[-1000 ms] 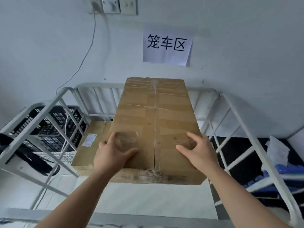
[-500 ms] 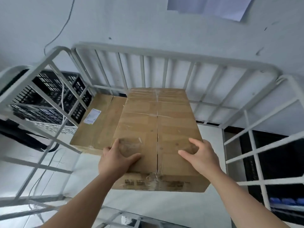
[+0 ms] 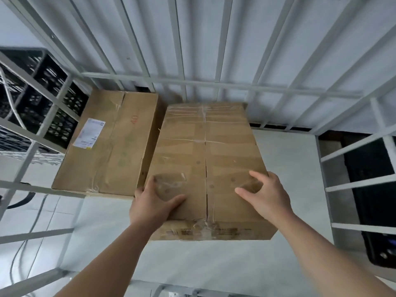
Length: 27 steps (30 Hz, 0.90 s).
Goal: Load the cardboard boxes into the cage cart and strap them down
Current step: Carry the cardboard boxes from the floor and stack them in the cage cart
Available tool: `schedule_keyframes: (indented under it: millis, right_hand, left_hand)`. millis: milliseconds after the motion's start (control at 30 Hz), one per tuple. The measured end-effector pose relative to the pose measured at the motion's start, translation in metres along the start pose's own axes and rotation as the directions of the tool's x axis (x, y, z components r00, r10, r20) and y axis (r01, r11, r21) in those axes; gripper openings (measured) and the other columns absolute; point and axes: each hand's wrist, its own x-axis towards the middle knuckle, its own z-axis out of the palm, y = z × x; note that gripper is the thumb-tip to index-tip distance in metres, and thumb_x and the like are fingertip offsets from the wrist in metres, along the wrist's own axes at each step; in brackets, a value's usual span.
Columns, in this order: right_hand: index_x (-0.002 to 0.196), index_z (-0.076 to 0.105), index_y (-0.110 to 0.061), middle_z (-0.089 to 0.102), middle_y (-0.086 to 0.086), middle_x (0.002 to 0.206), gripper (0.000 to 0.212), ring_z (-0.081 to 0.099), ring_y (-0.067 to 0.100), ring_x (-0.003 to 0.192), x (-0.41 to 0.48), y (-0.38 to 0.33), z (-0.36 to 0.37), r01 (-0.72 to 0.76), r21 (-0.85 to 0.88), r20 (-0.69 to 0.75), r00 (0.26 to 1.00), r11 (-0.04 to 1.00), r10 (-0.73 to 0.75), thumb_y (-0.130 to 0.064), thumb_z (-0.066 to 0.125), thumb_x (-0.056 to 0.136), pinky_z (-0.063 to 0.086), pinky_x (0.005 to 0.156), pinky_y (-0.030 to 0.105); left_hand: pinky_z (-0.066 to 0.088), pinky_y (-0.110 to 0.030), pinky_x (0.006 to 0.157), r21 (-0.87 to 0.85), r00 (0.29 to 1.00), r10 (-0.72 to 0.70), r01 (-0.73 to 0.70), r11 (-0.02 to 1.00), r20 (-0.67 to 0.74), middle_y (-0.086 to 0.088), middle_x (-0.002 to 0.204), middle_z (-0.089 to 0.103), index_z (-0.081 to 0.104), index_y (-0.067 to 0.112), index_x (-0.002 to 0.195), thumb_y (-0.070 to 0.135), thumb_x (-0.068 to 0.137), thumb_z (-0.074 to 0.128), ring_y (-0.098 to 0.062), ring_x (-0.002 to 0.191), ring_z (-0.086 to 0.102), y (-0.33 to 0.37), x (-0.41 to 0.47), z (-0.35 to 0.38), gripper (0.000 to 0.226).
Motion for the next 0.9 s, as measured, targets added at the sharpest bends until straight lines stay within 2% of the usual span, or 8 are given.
schedule_keyframes:
  millis: [300, 467, 567, 900]
  right_hand:
    - [0.139, 0.045, -0.028, 0.04, -0.002, 0.137, 0.074, 0.051, 0.018, 0.115, 0.056, 0.025, 0.088, -0.031, 0.005, -0.022, 0.999, 1.0, 0.031, -0.052, 0.072, 0.073, 0.039, 0.084, 0.028]
    - [0.142, 0.039, -0.025, 0.031, 0.003, 0.144, 0.081, 0.052, 0.021, 0.119, 0.06, 0.043, 0.139, -0.049, 0.028, 0.003, 0.999, 0.998, 0.049, -0.05, 0.074, 0.073, 0.042, 0.095, 0.032]
    - [0.145, 0.034, -0.026, 0.027, 0.004, 0.143, 0.087, 0.052, 0.025, 0.118, 0.066, 0.05, 0.161, -0.065, 0.025, 0.038, 0.997, 0.998, 0.064, -0.049, 0.075, 0.072, 0.043, 0.095, 0.034]
    - [0.149, 0.02, -0.029, 0.03, 0.01, 0.137, 0.094, 0.058, 0.03, 0.103, 0.092, 0.067, 0.202, -0.074, -0.162, 0.098, 0.991, 0.984, 0.09, -0.054, 0.071, 0.074, 0.049, 0.089, 0.036]
  left_hand:
    - [0.05, -0.046, 0.092, 0.07, 0.999, 0.003, -0.005, 0.998, 0.034, -0.006, 0.135, 0.045, 0.016, 0.036, 0.146, 0.088, 0.049, 0.059, -0.03, 0.119, 0.05, -0.045, 0.083, 0.052, 0.118]
    - [0.041, -0.05, 0.103, 0.107, 0.996, 0.034, -0.043, 0.993, 0.086, -0.011, 0.143, 0.031, 0.005, 0.035, 0.149, 0.073, 0.06, 0.069, -0.033, 0.128, 0.04, -0.071, 0.111, 0.07, 0.116]
    - [0.036, -0.05, 0.108, 0.118, 0.993, 0.027, -0.041, 0.992, 0.116, -0.014, 0.147, 0.025, -0.002, 0.032, 0.151, 0.068, 0.064, 0.071, -0.035, 0.132, 0.034, -0.086, 0.122, 0.084, 0.119]
    - [0.024, -0.046, 0.113, 0.244, 0.988, -0.024, -0.014, 0.97, 0.15, -0.023, 0.154, 0.014, -0.009, 0.017, 0.152, 0.06, 0.075, 0.069, -0.04, 0.14, 0.019, -0.1, 0.145, 0.118, 0.117]
